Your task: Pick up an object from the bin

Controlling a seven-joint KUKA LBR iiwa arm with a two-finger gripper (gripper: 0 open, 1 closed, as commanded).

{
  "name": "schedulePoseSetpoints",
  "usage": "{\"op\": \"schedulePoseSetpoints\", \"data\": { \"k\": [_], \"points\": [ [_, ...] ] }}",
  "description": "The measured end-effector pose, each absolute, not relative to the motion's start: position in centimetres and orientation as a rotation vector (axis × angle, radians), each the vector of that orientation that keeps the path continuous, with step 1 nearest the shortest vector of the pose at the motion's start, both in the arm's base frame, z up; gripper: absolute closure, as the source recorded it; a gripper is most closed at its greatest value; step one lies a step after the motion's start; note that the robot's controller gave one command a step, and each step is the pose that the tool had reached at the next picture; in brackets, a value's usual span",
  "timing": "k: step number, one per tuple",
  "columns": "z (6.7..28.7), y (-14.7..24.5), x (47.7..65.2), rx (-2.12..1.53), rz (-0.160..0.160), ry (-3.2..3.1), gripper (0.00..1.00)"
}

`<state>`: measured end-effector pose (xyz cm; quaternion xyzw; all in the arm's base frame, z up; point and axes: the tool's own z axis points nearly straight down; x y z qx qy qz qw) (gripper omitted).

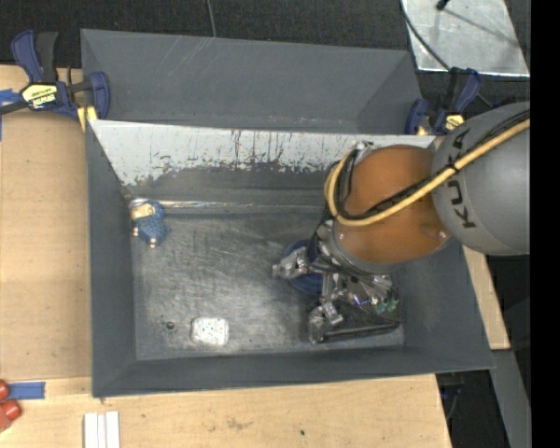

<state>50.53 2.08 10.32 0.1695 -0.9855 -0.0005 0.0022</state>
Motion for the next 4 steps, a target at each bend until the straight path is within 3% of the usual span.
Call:
{"op": "schedulePoseSetpoints", "data": {
  "k": [1, 2, 3, 4],
  "points": [
    [9.7, -1.9, 54.0, 0.509, -0.012, -3.1, 0.0],
    [11.8, -5.7, 54.3, 0.6, -0.021, -3.082, 0.0],
    [10.5, -7.4, 56.7, 1.294, -0.018, -2.843, 0.0],
    [9.8, -11.0, 57.2, 1.461, -0.015, -2.764, 0.0]
  ]
}}
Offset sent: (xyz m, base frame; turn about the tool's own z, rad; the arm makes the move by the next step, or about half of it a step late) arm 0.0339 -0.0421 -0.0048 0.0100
